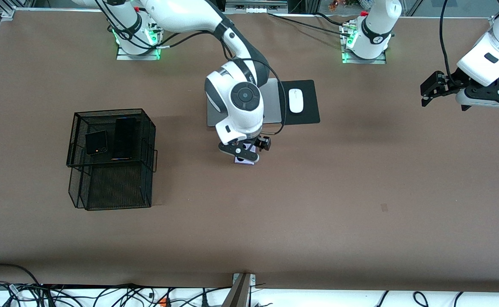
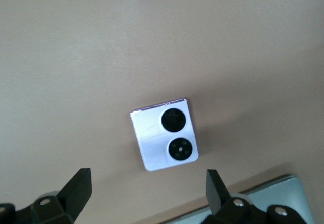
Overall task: Place phones with both arms
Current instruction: 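Grasp the white phone with the right gripper while the left gripper withdraws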
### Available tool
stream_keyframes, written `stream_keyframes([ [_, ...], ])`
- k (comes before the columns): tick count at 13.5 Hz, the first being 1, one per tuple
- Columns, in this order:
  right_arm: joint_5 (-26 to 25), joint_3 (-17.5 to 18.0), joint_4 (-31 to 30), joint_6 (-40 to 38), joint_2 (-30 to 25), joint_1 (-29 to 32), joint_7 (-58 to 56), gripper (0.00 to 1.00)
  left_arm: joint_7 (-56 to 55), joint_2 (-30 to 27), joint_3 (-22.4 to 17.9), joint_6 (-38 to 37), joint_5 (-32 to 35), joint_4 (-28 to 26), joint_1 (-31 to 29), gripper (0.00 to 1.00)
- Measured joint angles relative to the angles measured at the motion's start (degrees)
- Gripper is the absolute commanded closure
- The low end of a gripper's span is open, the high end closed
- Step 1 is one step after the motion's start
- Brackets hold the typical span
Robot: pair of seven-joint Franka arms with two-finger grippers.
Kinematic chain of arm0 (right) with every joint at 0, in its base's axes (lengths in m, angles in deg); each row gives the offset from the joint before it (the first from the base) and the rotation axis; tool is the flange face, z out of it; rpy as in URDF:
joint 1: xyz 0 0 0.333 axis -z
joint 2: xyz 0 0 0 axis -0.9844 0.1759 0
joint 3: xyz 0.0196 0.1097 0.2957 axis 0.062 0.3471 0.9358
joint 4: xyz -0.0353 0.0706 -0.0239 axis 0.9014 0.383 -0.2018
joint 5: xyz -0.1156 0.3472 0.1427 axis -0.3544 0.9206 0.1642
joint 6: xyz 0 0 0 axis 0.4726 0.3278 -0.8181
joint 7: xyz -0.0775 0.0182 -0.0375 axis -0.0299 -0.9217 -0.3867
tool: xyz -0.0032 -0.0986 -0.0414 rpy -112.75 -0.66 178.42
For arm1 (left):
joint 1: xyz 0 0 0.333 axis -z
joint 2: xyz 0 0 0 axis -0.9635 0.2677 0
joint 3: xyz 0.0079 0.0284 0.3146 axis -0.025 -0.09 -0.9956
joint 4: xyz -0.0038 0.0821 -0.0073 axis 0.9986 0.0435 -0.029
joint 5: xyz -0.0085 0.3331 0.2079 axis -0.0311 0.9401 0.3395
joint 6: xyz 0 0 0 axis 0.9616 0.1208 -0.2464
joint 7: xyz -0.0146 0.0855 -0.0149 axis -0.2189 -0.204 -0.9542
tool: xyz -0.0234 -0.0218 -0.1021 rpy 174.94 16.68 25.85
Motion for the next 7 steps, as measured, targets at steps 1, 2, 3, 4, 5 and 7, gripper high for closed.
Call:
stream_keyframes([
  [1, -0.9, 0.0, 0.0, 0.0, 0.8, 0.0, 0.1, 0.00, -0.6, 0.0, 0.0, 0.0, 0.0, 0.0, 0.0, 0.00],
  [2, -1.4, 0.0, 0.0, 0.3, 1.6, 0.0, 0.1, 0.00, -1.3, 0.0, 0.0, -0.1, 0.0, 0.0, 0.0, 0.00],
  [3, -1.5, 0.0, -0.1, 1.3, 2.4, 0.0, 0.1, 0.00, -1.8, 0.0, 0.0, -0.2, -0.2, 0.0, 0.0, 0.00],
  [4, -1.5, 0.0, -0.6, 3.1, 3.1, -0.1, 0.1, 0.00, -2.0, 0.0, -0.1, -0.5, -1.2, 0.0, 0.0, 0.00],
  [5, -1.5, 0.0, -1.4, 5.7, 3.7, -0.2, 0.1, 0.00, -2.1, 0.0, -0.1, -0.8, -2.3, 0.0, 0.0, 0.00],
  [7, -1.6, 0.0, -2.8, 9.6, 4.9, -0.4, 0.0, 0.00, -2.5, 0.0, -0.2, -0.9, -3.0, 0.0, -0.1, 0.00],
])
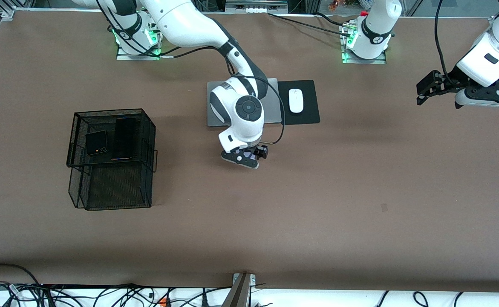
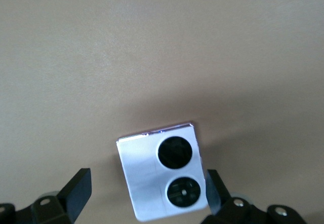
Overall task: Place phones with both arms
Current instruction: 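Grasp the white phone with the right gripper while the left gripper withdraws, then carry the white phone over the basket and lower it with the right gripper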
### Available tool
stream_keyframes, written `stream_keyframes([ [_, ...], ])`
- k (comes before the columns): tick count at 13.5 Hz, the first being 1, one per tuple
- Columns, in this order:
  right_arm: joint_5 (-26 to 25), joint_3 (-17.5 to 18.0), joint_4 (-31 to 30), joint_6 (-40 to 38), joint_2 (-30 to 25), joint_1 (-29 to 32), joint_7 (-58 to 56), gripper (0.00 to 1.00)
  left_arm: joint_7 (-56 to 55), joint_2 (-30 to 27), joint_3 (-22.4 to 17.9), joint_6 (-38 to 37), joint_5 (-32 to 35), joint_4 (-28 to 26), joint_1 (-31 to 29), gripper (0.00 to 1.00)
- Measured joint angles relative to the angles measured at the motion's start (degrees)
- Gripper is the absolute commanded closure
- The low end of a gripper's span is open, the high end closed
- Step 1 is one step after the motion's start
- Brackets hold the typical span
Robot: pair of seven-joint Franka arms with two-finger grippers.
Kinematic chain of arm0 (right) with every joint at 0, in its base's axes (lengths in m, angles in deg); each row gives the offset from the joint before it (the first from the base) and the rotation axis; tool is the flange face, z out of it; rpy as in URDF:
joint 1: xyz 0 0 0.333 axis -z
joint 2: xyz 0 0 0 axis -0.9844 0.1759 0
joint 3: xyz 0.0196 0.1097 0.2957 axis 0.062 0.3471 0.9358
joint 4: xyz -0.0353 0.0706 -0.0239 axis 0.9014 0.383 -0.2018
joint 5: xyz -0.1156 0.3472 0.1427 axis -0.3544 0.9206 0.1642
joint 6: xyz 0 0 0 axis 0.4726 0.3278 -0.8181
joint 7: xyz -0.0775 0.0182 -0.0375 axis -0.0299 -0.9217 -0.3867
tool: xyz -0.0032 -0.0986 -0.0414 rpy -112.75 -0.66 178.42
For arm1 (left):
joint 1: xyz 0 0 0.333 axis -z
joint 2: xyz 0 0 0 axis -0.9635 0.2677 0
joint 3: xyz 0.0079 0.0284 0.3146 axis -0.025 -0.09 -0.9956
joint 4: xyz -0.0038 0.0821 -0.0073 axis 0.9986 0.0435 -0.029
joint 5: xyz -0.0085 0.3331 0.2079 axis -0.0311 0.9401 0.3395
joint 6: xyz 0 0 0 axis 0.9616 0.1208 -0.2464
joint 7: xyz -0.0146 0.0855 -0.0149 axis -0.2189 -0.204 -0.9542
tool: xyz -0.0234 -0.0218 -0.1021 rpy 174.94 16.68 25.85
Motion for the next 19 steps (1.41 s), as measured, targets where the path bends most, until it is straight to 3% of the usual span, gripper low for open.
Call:
stream_keyframes([
  [5, -4.1, 0.0, -0.7, 0.9, 0.9, -0.8, -1.3, 0.00, -0.1, 0.0, 0.0, -0.1, 0.0, 0.0, 0.0, 0.00],
  [16, -4.2, 0.2, -3.8, 5.4, 1.1, -0.8, -6.5, 0.00, -0.2, 0.0, -0.4, -0.2, 0.0, 0.0, 0.0, 0.00],
  [19, -4.2, 0.2, -3.9, 6.2, 1.4, -0.8, -6.4, 0.05, -0.2, 0.0, -0.5, -0.3, 0.0, 0.0, 0.0, 0.00],
])
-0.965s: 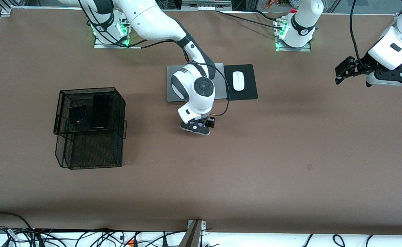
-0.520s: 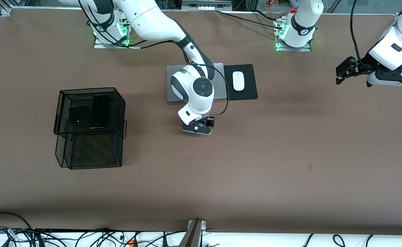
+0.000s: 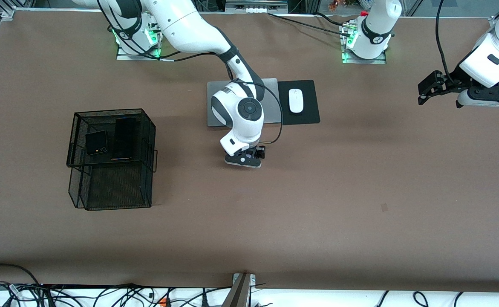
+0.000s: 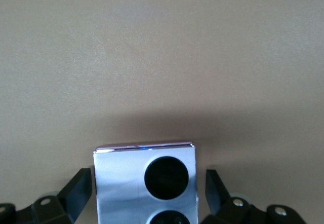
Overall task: Place phones with both arms
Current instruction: 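Carry the white phone over the basket and lower it with the right gripper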
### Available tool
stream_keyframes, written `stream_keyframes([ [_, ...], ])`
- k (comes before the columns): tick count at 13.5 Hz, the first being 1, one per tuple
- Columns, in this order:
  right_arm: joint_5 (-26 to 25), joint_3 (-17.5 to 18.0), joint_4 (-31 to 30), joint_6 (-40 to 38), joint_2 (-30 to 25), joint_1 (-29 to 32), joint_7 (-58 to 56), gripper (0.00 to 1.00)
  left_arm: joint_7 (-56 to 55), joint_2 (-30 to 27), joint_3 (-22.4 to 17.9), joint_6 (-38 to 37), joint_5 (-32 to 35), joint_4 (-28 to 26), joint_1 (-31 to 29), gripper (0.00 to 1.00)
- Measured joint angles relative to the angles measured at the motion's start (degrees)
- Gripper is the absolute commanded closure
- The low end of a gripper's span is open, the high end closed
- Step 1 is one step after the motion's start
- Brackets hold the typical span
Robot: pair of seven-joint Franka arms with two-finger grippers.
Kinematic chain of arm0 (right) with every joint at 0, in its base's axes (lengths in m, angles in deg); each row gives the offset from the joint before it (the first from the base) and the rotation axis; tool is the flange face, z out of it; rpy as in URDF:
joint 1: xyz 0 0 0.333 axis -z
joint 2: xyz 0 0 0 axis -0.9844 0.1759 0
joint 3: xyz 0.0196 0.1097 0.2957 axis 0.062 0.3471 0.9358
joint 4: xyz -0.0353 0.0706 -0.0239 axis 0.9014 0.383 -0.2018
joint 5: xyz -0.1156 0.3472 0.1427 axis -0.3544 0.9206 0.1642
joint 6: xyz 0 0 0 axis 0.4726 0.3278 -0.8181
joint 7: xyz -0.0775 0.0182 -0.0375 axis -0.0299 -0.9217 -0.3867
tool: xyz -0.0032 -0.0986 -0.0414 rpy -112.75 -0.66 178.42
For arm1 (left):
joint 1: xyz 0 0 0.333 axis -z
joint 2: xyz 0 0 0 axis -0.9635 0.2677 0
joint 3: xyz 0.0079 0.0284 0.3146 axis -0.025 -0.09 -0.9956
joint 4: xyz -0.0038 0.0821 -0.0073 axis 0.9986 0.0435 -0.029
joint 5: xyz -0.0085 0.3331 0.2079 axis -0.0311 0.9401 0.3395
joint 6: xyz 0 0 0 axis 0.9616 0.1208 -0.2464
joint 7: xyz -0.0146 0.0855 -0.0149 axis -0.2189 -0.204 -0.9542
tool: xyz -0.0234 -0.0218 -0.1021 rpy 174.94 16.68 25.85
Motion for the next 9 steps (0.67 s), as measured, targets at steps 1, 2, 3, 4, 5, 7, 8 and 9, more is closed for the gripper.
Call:
stream_keyframes([
  [1, 0.0, 0.0, 0.0, 0.4, 0.2, 0.0, 0.0, 0.21, 0.0, 0.0, 0.0, 0.0, 0.0, 0.0, 0.0, 0.00],
  [2, 0.0, 0.0, -0.1, 0.9, 0.5, 0.0, 0.0, 0.41, 0.0, 0.0, 0.1, 0.0, 0.0, 0.0, 0.0, 0.00],
  [3, 0.0, 0.0, -0.1, 1.4, 0.6, 0.0, 0.0, 0.53, 0.0, 0.0, 0.3, 0.0, 0.0, 0.0, 0.0, 0.00],
  [4, 0.0, 0.0, -0.1, 1.4, 0.4, 0.0, 0.0, 0.58, 0.0, 0.0, 0.4, 0.0, 0.0, 0.0, 0.0, 0.00],
  [5, 0.0, 0.1, -0.1, 1.4, 0.5, 0.0, 0.0, 0.58, 0.0, 0.0, 0.5, 0.0, 0.0, 0.0, 0.0, 0.00],
  [7, 0.0, 0.1, 0.0, 1.5, 0.5, 0.0, 0.0, 0.58, 0.0, 0.0, 0.4, 0.0, 0.0, 0.0, 0.0, 0.00],
  [8, 0.0, 0.0, 0.1, 1.3, 0.4, 0.0, 0.0, 0.58, 0.0, 0.0, 0.4, 0.0, 0.0, 0.0, 0.0, 0.00],
  [9, 0.0, 0.0, 0.5, 0.4, 0.1, 0.1, 0.0, 0.58, 0.0, 0.0, 0.4, 0.0, 0.0, 0.0, 0.0, 0.00],
])
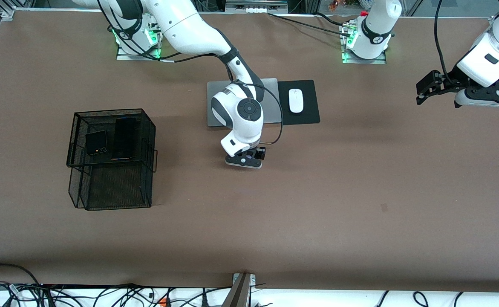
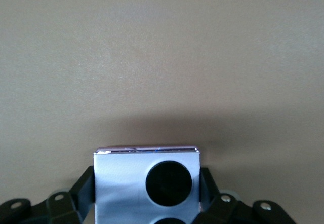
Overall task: Place phones with both arms
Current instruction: 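Carry the white phone over the basket and lower it with the right gripper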
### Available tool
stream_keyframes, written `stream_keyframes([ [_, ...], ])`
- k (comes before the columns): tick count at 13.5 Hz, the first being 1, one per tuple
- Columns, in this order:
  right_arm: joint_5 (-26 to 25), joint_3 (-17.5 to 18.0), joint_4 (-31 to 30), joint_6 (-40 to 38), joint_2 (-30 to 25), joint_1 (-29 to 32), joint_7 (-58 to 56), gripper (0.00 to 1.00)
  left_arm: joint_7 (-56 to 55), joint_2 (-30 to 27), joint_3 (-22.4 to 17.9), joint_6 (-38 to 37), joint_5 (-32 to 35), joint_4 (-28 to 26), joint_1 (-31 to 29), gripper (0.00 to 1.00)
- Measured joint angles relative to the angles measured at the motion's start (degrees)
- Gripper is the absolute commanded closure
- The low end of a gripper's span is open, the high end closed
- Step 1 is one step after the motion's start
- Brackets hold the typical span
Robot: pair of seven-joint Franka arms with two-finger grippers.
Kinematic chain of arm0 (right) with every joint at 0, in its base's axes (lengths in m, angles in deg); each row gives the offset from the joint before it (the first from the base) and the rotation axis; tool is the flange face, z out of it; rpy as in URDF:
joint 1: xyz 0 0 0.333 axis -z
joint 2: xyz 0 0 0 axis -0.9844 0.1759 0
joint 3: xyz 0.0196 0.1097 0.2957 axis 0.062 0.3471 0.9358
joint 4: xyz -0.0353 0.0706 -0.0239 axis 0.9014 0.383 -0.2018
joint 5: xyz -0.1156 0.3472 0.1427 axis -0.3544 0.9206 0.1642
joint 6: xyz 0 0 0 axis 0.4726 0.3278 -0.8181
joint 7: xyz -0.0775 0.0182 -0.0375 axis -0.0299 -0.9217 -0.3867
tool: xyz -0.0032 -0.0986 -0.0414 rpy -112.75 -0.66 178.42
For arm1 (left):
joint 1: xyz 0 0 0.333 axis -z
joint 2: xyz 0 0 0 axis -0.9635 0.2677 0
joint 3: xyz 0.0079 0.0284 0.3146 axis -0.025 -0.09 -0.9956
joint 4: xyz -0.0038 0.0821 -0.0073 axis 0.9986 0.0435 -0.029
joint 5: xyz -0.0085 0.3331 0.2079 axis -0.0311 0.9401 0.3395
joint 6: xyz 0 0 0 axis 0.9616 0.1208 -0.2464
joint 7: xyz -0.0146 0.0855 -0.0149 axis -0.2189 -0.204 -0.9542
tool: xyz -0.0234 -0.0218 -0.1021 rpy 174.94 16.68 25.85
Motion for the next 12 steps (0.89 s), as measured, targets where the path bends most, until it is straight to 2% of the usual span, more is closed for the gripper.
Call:
stream_keyframes([
  [3, 0.0, 0.0, 3.0, -7.4, -2.4, 0.1, -0.1, 0.59, 0.0, 0.0, -0.1, -0.2, 0.0, 0.0, 0.0, 0.00],
  [8, 0.2, 1.6, 8.6, -23.3, -10.4, 1.5, -0.7, 0.61, 0.0, 0.0, -0.2, -0.6, 0.0, 0.0, 0.0, 0.00],
  [12, 2.7, 1.1, 11.7, -34.1, -15.8, 5.4, -11.7, 0.62, 0.0, 0.0, -0.3, -0.7, 0.0, 0.0, 0.0, 0.00],
])
